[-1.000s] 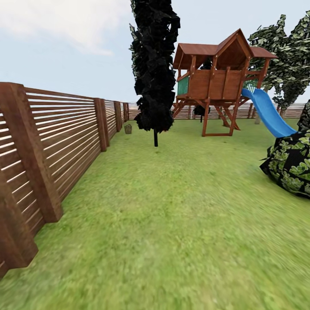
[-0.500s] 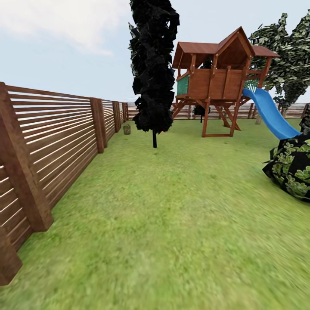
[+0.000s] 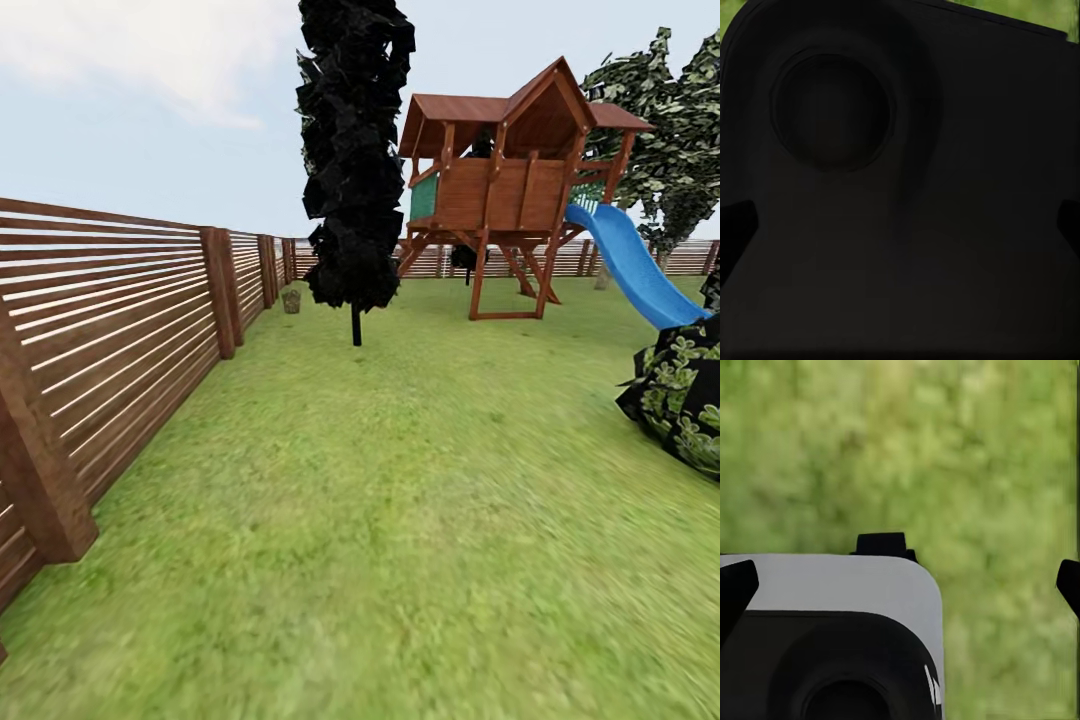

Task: Take the three Easter eggs out of the wicker basket on the lawn in the garden, then place them on the lawn next to a single tree (choose any tree) so that all three eggs are next to the same tree and none are left in the basket.

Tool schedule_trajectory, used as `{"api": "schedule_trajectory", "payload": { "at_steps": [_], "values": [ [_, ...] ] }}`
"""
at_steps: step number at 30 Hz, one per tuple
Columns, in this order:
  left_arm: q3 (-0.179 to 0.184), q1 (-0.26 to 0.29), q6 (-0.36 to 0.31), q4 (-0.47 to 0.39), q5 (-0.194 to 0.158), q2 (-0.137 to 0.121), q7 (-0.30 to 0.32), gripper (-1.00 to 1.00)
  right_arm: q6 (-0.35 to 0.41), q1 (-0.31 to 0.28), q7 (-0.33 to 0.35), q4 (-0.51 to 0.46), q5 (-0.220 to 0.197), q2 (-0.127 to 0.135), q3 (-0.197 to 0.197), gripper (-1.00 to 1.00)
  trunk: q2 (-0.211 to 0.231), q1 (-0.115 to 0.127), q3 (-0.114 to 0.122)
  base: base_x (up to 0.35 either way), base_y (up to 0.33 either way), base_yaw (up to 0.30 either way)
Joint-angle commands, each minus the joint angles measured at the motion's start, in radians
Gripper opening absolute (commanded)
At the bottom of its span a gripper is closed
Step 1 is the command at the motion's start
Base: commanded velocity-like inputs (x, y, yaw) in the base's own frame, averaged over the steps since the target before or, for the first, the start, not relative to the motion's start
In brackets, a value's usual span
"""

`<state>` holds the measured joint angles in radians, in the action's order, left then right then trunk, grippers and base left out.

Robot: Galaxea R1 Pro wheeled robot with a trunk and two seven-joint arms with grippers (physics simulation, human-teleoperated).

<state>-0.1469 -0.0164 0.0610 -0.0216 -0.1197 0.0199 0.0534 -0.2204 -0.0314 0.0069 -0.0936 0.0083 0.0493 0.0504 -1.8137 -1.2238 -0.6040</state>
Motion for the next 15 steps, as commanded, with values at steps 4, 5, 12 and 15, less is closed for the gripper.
{"api": "schedule_trajectory", "payload": {
  "at_steps": [4, 5, 12, 15],
  "values": [
    [-0.003, -0.001, 0.0, -0.001, -0.01, 0.0, 0.005, 1.0, -0.004, -0.001, 0.001, 0.001, 0.001, 0.0, 0.005, 1.0, 0.0, -0.001, -0.001, 0.327, -0.109, 0.0],
    [-0.003, -0.001, 0.0, -0.001, -0.01, 0.0, 0.005, 1.0, -0.004, 0.0, 0.001, 0.001, 0.001, 0.0, 0.005, 1.0, 0.0, -0.001, -0.001, 0.327, -0.109, -0.004],
    [-0.003, -0.001, 0.0, -0.001, -0.01, 0.0, 0.005, 1.0, -0.004, -0.001, 0.001, 0.001, 0.001, 0.0, 0.005, 1.0, 0.0, -0.001, -0.001, 0.327, -0.109, -0.005],
    [-0.003, -0.001, 0.0, -0.001, -0.01, 0.0, 0.005, 1.0, -0.004, -0.001, 0.001, 0.001, 0.001, 0.0, 0.005, 1.0, 0.0, -0.001, -0.001, 0.327, -0.109, -0.001]
  ]
}}
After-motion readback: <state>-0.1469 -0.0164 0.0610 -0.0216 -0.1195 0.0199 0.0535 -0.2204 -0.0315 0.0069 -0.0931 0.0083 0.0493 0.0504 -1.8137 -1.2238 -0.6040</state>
